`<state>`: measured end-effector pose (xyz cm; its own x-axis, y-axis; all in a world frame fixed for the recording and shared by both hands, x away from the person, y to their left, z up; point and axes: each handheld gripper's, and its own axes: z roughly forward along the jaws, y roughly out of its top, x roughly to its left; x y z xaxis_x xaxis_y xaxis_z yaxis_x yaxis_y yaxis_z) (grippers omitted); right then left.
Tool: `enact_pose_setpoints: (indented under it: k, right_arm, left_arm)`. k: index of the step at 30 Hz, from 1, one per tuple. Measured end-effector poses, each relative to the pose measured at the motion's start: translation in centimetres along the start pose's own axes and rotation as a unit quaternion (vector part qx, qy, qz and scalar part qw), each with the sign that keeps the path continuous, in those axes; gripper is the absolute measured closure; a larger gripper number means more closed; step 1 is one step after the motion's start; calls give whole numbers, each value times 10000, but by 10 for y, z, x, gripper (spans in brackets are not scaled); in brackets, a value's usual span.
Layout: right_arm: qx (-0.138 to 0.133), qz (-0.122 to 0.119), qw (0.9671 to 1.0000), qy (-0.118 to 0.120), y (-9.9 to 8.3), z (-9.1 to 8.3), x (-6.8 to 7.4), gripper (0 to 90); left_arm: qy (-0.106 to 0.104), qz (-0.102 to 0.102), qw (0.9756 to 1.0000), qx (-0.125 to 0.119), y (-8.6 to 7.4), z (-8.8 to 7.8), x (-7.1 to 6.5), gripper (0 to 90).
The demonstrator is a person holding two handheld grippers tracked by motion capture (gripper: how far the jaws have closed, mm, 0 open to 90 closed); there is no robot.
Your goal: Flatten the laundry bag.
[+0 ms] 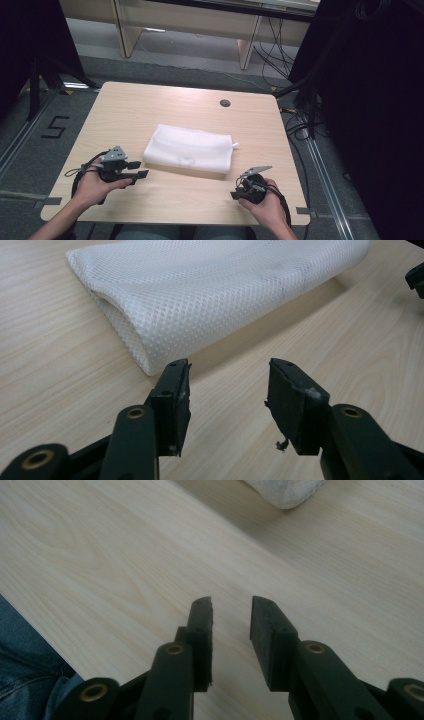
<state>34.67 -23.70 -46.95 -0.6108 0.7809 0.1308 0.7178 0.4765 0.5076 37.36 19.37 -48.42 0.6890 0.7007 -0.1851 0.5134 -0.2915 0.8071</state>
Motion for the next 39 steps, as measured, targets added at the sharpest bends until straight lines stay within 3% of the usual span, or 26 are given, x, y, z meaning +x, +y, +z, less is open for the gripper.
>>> enact_pose_setpoints:
  k: [3,4,7,9,11,12,13,15,16,17,22,25,26,31,32,35,39]
  right_arm:
    - [36,8,10000,27,0,1,0,752]
    - [188,166,9997,39,0,0,2,801]
    - [85,38,10000,-5,2,0,0,849]
    - [178,237,9996,3,4,-1,2,898]
    - [190,239,9995,30,7,2,1,900]
    - [190,239,9995,30,7,2,1,900]
    - [228,259,9994,80,8,3,1,900]
    - [298,369,9988,88,15,4,5,900]
    - [274,369,9989,82,17,5,7,900]
    - [233,220,9993,171,19,7,7,900]
    - [464,290,9983,223,27,18,12,900]
    - [344,192,9990,198,32,21,6,900]
    - [366,348,9986,181,38,23,1,900]
    - [297,316,9990,138,52,29,-11,900]
    - [312,391,9987,96,57,32,-15,900]
    - [277,404,9988,-14,64,36,-20,900]
    - [302,490,9983,17,70,39,-25,900]
  left_arm:
    - [-7,19,10000,23,1,3,0,524]
    - [-14,5,10000,25,1,6,0,539]
    - [21,-6,10000,-10,3,9,-1,584]
    - [141,-133,9998,40,4,9,-2,667]
    - [-94,-430,9990,-22,5,8,-2,735]
    - [-94,-430,9990,-22,5,8,-2,755]
    - [63,-271,9996,46,5,9,-2,755]
    - [268,-154,9993,196,7,6,-1,836]
    - [349,-255,9990,119,9,7,-1,855]
    - [386,-267,9988,146,11,6,1,869]
    - [475,-256,9981,291,12,12,5,866]
    - [399,-226,9981,417,10,17,6,859]
    - [398,-202,9979,466,10,18,5,858]
    - [401,-54,9977,546,15,26,4,844]
    - [373,77,9975,592,17,30,4,841]
    - [310,186,9971,667,19,34,4,837]
    - [282,157,9979,556,22,32,2,834]
